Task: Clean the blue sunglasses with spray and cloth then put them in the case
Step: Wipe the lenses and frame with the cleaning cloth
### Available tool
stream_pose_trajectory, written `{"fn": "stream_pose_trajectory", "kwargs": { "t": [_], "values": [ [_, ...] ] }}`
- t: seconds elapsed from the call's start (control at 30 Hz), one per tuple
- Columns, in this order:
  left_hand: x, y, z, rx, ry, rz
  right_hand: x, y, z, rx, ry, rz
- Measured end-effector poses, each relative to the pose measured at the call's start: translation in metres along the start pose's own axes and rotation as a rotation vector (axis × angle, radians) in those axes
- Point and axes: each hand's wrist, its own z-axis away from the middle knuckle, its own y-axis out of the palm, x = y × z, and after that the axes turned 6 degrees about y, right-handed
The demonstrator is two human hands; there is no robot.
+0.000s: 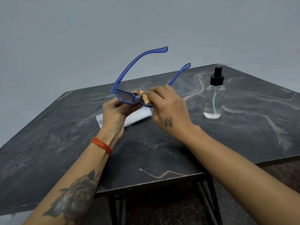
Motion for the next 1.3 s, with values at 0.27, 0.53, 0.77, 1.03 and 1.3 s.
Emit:
{"fn": "stream_pose_trajectory", "kwargs": {
  "t": [0.27,0.53,0.77,1.03,1.3],
  "values": [
    [-0.001,0.002,0.001,-0.011,-0.002,-0.012,0.001,-0.002,0.003,-0.044,0.067,0.046],
    [-0.002,0.002,0.0,-0.041,-0.026,0.042,0.004,-0.003,0.004,-0.08,0.05,-0.178],
    [-0.004,0.001,-0.001,-0.089,-0.046,0.06,-0.001,-0.004,0.004,-0.076,-0.033,0.011],
    [-0.008,0.002,0.0,-0.13,0.015,0.023,-0.008,-0.003,-0.001,-0.203,-0.026,-0.107],
    [-0.013,0.006,0.003,-0.04,0.084,-0.011,-0.008,-0.007,-0.005,-0.336,0.023,-0.184]
  ]
}}
